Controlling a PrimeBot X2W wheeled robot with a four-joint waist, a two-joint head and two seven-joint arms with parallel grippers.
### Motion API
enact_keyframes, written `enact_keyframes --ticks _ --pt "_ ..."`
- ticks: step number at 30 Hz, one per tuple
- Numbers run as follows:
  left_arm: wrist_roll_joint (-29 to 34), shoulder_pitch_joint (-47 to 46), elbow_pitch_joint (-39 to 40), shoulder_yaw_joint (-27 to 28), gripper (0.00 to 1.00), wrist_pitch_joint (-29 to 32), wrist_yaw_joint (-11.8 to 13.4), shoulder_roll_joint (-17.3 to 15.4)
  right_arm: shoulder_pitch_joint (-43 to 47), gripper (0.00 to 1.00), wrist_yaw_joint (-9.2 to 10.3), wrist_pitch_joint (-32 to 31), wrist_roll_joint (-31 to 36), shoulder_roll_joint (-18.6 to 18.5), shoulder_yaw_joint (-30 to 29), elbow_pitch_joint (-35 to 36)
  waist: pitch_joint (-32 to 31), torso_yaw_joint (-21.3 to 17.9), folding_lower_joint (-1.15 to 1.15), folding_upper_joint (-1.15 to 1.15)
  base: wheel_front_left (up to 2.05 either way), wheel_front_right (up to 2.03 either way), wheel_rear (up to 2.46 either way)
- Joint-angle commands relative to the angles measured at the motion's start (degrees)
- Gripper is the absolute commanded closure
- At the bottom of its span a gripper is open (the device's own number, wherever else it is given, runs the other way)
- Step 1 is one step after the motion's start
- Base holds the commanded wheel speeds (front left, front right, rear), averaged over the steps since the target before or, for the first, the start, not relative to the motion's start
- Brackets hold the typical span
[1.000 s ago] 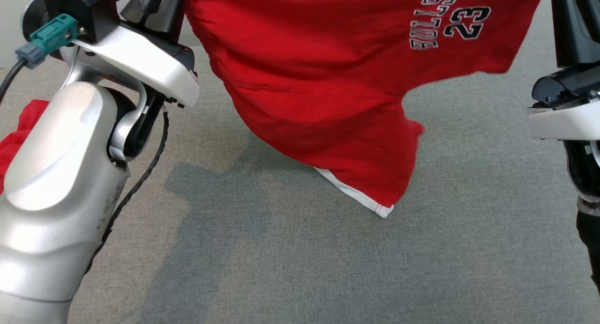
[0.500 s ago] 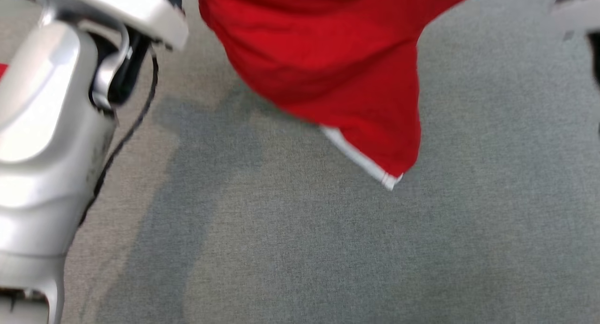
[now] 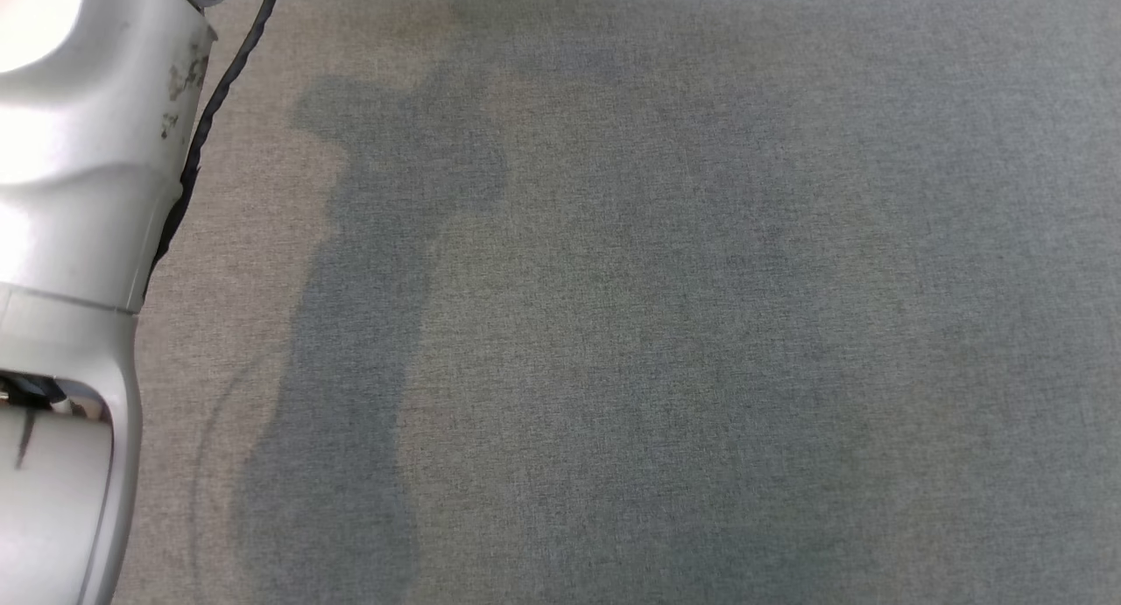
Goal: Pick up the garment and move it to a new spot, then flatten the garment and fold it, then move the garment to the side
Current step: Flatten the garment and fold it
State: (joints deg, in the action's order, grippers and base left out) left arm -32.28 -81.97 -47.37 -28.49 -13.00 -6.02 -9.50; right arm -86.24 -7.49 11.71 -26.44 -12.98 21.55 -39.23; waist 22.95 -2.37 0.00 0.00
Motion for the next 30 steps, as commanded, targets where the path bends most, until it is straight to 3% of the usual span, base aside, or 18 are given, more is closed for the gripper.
enact_keyframes --ticks 1,8,16,21,30 --pt "-0.2 -1.0 -1.9 0.0 1.0 -0.3 -0.3 0.4 -0.5 1.0 -0.01 0.5 -0.5 0.6 0.9 -2.0 0.2 -0.1 0.0 0.0 0.0 0.0 0.0" --pt "-2.9 0.9 -14.4 -0.7 1.0 -1.0 -1.3 2.5 0.8 1.0 -0.01 2.3 -3.3 5.7 7.3 -13.5 1.6 -0.7 0.0 0.0 0.0 0.0 0.0" --pt "-5.9 5.7 -19.6 -1.0 1.0 -1.8 -1.5 3.6 7.8 1.0 -0.01 3.5 -8.8 6.0 10.3 -17.0 4.0 0.0 0.0 0.0 0.0 0.0 0.0" --pt "-6.5 11.9 -17.5 -1.6 1.0 -2.2 -1.5 3.7 17.4 1.0 -0.01 3.5 -12.0 4.4 8.9 -11.0 4.5 0.4 0.0 0.0 0.0 0.0 0.0" --pt "0.2 31.9 0.4 4.4 1.0 -2.1 -1.0 1.1 43.9 1.0 -0.02 3.5 -11.6 1.7 2.2 6.9 1.6 1.0 0.0 0.0 0.0 0.0 0.0"
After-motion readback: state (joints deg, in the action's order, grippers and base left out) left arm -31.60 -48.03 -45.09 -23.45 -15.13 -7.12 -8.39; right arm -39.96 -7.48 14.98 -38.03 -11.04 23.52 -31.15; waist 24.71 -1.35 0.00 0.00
